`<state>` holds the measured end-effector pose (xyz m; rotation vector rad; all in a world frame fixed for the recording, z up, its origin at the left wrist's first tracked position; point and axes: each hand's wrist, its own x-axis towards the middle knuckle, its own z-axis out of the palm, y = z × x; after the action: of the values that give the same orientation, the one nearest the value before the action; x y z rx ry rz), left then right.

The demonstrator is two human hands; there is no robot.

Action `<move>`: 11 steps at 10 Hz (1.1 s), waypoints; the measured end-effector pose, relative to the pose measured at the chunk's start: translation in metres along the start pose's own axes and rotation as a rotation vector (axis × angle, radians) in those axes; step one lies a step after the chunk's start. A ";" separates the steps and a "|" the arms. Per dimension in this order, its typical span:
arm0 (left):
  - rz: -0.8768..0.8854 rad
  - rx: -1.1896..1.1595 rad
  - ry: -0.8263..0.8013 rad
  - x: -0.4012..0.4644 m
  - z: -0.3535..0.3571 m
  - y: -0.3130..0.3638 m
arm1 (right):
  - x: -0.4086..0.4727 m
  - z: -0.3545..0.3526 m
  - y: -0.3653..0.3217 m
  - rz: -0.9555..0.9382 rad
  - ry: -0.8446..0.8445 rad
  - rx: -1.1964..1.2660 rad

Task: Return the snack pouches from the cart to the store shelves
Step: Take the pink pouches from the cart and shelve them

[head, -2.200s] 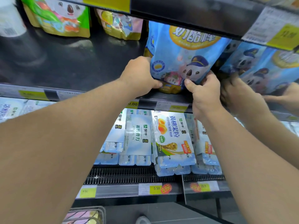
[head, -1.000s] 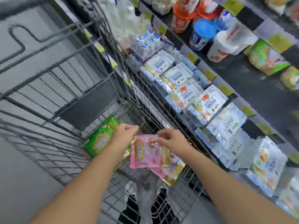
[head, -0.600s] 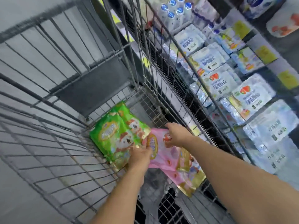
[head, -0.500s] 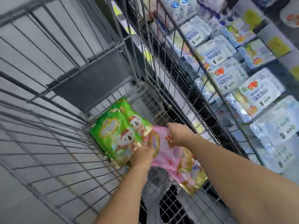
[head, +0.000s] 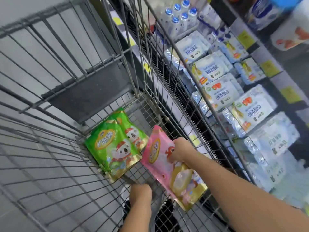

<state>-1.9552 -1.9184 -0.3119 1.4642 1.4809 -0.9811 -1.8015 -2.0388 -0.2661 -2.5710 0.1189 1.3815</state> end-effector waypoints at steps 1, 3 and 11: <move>-0.016 -0.020 -0.014 -0.016 0.008 -0.006 | -0.036 -0.029 -0.021 -0.173 0.208 0.084; -0.004 -0.035 -0.164 -0.029 0.042 -0.001 | -0.107 -0.101 -0.040 -0.457 0.361 0.561; -0.010 -0.503 -0.472 -0.017 0.089 0.005 | -0.111 -0.156 0.033 -0.610 0.308 1.263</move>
<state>-1.9477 -2.0074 -0.3287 0.7983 1.2607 -0.8094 -1.7417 -2.1102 -0.0957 -1.4900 0.1629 0.3902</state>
